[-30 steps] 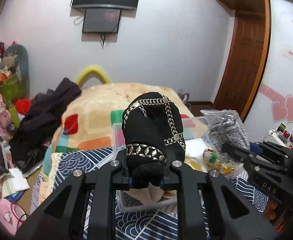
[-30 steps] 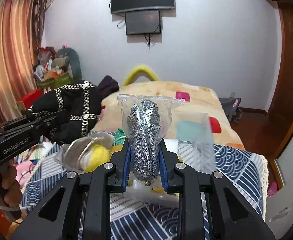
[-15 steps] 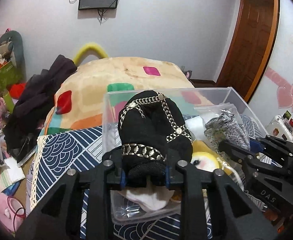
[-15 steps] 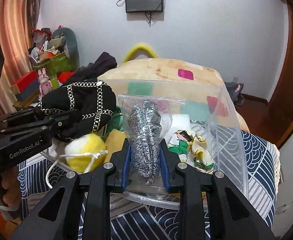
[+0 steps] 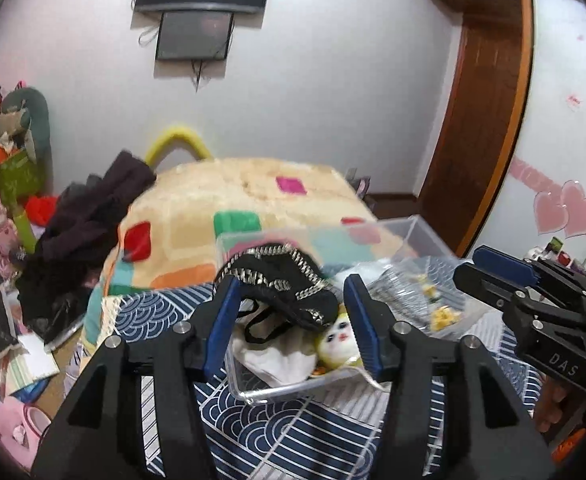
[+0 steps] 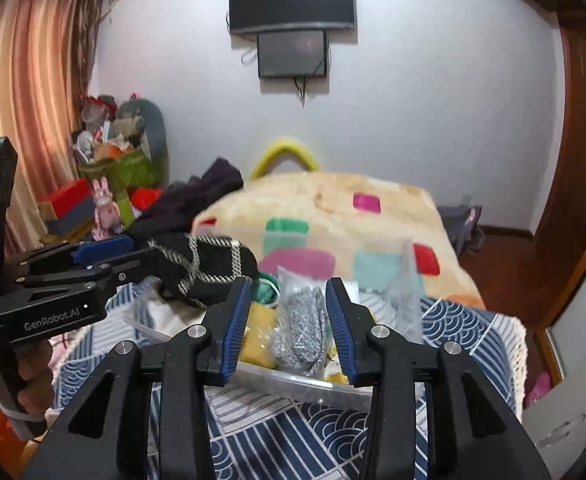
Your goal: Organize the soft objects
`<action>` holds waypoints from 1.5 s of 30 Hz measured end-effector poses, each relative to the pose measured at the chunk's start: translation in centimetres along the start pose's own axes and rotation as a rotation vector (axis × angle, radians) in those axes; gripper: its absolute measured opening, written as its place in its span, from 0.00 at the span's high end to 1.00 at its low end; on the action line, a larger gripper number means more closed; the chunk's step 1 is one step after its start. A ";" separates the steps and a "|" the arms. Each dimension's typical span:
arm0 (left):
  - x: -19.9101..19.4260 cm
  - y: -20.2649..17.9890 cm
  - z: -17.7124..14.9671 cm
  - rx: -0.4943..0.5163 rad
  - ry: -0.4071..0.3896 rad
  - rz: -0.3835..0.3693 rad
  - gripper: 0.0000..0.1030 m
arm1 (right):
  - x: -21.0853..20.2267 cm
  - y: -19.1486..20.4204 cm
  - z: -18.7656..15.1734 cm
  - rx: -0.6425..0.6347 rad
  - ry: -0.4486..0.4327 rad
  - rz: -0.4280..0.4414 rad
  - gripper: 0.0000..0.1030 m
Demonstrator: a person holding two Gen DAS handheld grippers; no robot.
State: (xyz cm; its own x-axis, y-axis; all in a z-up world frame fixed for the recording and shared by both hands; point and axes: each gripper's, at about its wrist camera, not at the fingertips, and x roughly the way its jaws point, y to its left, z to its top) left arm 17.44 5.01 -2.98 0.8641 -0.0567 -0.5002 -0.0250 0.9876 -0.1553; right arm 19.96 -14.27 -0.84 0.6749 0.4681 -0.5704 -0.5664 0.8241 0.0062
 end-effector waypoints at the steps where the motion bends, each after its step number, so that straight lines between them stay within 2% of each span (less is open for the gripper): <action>1: -0.6 -0.1 0.1 0.002 -0.011 -0.006 0.46 | -0.9 0.1 0.2 -0.001 -0.021 0.002 0.63; 5: -3.8 -0.8 0.1 0.008 -0.061 -0.035 0.42 | -3.3 0.5 0.6 -0.006 -0.098 -0.010 0.62; 7: -5.6 -1.0 0.0 0.005 -0.101 -0.038 0.37 | -4.6 0.7 0.6 -0.015 -0.131 -0.016 0.59; 11: -8.4 -1.7 -0.4 0.013 -0.166 -0.029 0.27 | -6.7 0.9 0.4 -0.013 -0.193 -0.021 0.43; 13: -9.4 -2.2 -0.6 0.028 -0.190 -0.007 0.17 | -7.7 1.0 0.3 -0.015 -0.229 -0.032 0.36; 15: -10.6 -2.5 -1.0 0.032 -0.223 0.008 0.10 | -8.5 1.3 0.2 -0.016 -0.258 -0.032 0.23; 17: -11.3 -2.5 -1.2 0.029 -0.243 0.017 0.05 | -9.1 1.4 0.2 -0.010 -0.280 -0.030 0.18; 22: -12.4 -2.8 -1.8 0.040 -0.265 0.038 0.01 | -10.0 1.8 -0.2 -0.003 -0.321 -0.049 0.02; 26: -12.7 -2.9 -2.2 0.042 -0.271 0.051 0.01 | -10.5 1.7 -0.4 0.021 -0.345 -0.047 0.02; 45: -13.1 -3.5 -2.8 0.062 -0.273 0.056 0.00 | -11.0 1.7 -1.8 0.038 -0.336 -0.038 0.01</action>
State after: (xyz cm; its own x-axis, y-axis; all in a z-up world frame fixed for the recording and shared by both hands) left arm 4.79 1.84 1.70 0.9659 0.0310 -0.2570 -0.0526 0.9956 -0.0774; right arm 10.68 -18.59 3.96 0.8170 0.5106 -0.2680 -0.5241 0.8513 0.0241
